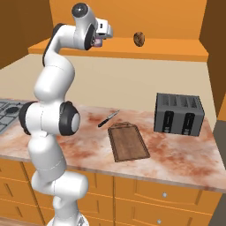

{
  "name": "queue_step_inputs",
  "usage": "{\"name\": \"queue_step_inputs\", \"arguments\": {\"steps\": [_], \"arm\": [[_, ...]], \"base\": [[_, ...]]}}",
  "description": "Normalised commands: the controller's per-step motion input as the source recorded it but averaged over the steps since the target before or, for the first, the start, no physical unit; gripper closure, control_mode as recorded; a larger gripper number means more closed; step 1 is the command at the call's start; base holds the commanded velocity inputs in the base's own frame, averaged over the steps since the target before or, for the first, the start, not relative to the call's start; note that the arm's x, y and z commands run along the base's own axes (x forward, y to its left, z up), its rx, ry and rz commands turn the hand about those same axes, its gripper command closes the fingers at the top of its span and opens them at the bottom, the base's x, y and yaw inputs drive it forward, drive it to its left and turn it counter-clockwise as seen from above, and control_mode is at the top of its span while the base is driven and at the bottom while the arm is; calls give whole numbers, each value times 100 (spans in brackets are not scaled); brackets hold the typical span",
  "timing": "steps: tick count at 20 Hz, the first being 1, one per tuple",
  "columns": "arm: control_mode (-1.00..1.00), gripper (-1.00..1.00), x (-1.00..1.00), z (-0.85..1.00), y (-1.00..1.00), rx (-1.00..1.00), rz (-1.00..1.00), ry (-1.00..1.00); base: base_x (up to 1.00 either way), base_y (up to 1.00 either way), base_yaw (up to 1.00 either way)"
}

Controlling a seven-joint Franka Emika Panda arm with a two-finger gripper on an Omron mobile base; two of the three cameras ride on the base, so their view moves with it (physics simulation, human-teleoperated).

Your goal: Pick the bread, place it on the cutting board, pick the jam, place it on the counter, and close the cabinet.

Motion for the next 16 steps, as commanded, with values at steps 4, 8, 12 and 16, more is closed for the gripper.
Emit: {"name": "queue_step_inputs", "arguments": {"steps": [4,8,12,16], "arm": [[-100,-100,8,-6,0,0,0,0],[-100,-100,6,0,0,0,0,0],[-100,100,6,-1,0,0,0,0],[-100,100,0,0,0,0,0,0]], "base": [[0,0,0],[0,0,0],[0,0,0],[0,0,0]]}}
